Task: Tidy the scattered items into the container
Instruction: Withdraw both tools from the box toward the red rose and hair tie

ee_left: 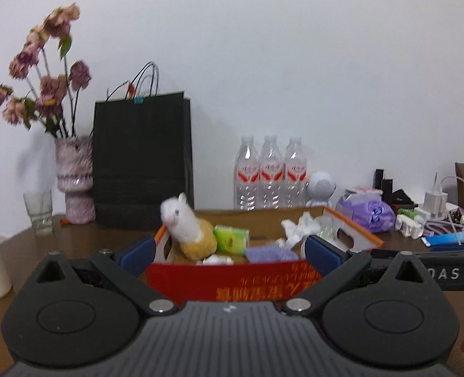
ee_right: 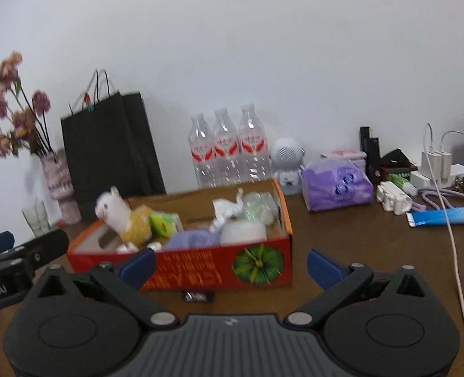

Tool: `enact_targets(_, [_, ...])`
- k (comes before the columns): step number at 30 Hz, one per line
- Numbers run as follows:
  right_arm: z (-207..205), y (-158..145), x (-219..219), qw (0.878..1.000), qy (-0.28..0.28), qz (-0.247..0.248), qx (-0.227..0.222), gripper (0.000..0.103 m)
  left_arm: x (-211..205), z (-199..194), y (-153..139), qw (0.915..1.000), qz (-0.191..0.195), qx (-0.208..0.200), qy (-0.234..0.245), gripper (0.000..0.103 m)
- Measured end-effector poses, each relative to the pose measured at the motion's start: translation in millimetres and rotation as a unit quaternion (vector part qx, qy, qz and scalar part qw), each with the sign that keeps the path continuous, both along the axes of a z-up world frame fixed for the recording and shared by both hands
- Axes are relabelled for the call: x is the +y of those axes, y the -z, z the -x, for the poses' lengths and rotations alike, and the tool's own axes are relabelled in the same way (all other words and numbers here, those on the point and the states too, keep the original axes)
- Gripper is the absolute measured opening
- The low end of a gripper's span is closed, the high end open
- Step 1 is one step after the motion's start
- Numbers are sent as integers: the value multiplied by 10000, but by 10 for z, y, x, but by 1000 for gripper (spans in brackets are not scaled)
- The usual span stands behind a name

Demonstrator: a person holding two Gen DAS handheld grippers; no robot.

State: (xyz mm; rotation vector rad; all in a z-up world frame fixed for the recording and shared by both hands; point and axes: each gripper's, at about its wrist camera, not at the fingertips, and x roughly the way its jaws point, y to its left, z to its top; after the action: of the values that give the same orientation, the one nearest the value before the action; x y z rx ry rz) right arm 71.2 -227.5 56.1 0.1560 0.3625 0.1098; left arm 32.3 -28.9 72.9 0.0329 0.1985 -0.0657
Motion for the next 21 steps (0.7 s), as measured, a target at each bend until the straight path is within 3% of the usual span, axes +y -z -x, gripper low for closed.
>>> enact_targets(11, [294,50,153,9996,-139,198,-175,103,101,231,133,9997,-69,207,-83,103])
enact_targets(15, [592,45,95,9991,-337,-120,-216,103,205,590,140,9993,-119,342,-20,103])
enact_targets(18, [883,71,102,9987,-464,-68,-204,103,311,916,164,9996,47,276,75,103])
enact_targets(21, [1117,123,135,9981,-576,-54,-214,103,367,1199,203,9997,-214,93,54,103])
